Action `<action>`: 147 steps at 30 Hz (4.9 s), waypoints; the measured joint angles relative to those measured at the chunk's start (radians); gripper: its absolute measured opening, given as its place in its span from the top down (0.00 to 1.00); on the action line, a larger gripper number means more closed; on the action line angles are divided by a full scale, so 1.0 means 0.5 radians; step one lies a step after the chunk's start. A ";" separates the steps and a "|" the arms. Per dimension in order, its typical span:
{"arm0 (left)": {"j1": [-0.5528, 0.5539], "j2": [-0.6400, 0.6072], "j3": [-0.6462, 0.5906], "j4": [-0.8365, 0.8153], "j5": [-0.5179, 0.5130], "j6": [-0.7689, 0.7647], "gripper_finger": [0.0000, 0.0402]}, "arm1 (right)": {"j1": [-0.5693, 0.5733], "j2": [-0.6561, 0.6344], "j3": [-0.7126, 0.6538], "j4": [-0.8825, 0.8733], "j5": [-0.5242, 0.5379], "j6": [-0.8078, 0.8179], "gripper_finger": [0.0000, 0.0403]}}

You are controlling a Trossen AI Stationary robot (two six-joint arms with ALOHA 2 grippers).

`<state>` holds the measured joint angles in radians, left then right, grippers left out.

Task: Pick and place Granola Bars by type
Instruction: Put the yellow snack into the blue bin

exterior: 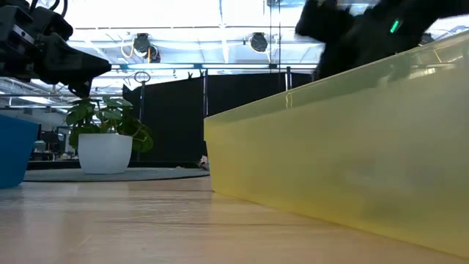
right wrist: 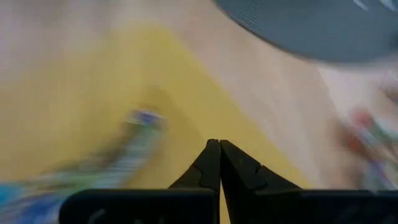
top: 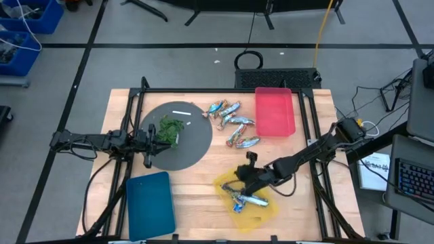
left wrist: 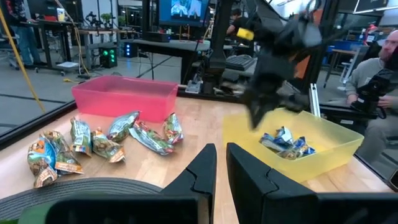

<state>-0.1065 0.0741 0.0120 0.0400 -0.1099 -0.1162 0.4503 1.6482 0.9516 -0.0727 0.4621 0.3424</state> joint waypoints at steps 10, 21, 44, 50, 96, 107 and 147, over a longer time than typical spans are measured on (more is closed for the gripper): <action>0.000 0.000 0.000 -0.013 0.046 0.007 0.88 | 0.206 -0.803 -0.113 0.027 -0.190 -0.405 1.00; 0.000 0.000 0.001 -0.023 0.033 0.065 0.88 | 0.084 -1.923 -1.201 0.576 0.126 -0.400 1.00; 0.000 -0.001 0.000 -0.024 0.001 0.068 0.88 | -0.987 -2.414 -1.567 0.810 -1.094 -0.718 1.00; 0.000 0.000 0.000 -0.024 0.000 0.058 0.88 | -1.076 -2.461 -1.830 1.179 -0.968 -0.746 1.00; 1.105 2.692 2.174 -0.907 0.150 0.154 0.88 | -1.080 -2.480 -1.872 1.197 -0.979 -0.603 0.99; 1.253 3.386 2.327 -0.870 0.396 0.049 0.73 | -1.080 -2.480 -1.872 1.197 -0.979 -0.603 0.99; 1.312 3.685 2.452 -0.962 0.007 0.045 0.63 | -1.080 -2.479 -1.873 1.198 -0.979 -0.603 0.99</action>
<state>0.5497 1.9167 1.2381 -0.4412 -0.1066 -0.0935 -0.0898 0.4086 0.0152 0.5262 -0.0273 0.0406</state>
